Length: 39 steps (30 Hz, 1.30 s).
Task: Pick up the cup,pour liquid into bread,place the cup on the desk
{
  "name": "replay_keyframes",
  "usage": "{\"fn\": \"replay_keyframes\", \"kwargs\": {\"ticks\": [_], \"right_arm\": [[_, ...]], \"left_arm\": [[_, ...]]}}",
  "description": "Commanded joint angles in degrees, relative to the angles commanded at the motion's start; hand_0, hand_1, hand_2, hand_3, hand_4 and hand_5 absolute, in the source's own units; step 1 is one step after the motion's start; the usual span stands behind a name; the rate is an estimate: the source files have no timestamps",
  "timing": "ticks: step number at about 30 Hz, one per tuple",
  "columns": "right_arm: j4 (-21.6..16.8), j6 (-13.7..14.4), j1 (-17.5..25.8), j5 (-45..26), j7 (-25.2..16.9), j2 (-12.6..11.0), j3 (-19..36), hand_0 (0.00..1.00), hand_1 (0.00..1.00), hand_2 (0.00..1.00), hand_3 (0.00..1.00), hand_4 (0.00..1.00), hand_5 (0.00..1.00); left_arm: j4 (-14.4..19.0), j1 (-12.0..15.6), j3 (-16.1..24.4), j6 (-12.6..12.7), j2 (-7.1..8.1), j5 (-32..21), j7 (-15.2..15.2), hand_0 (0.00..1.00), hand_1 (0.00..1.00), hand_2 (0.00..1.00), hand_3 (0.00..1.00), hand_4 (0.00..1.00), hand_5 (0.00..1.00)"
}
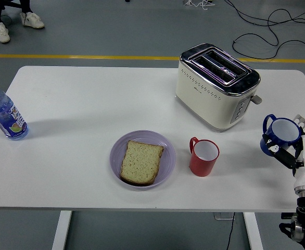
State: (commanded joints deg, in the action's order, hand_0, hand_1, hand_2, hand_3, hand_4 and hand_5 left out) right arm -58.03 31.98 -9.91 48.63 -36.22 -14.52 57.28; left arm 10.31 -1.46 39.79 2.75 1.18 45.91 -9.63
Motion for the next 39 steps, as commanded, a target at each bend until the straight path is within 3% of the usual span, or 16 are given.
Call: {"fn": "replay_keyframes", "kwargs": {"ticks": [21,39], "right_arm": [[6.5,-0.5,0.2,-1.8,-0.6,1.9,-3.2,0.478,0.459,0.561,0.563,0.600,0.002],[7.9,-1.1,-0.6,-0.8,0.1,2.6,-4.2,0.481,0.464,0.565,0.568,0.614,0.002]], "left_arm": [[0.0,0.3,0.1,-0.1,0.01,0.6,-0.2,0.662,0.706,0.728,0.627,0.378,0.940],[0.0,0.3,-0.1,-0.1,0.00,0.5,-0.2,0.662,0.706,0.727,0.628,0.378,0.940]]}}
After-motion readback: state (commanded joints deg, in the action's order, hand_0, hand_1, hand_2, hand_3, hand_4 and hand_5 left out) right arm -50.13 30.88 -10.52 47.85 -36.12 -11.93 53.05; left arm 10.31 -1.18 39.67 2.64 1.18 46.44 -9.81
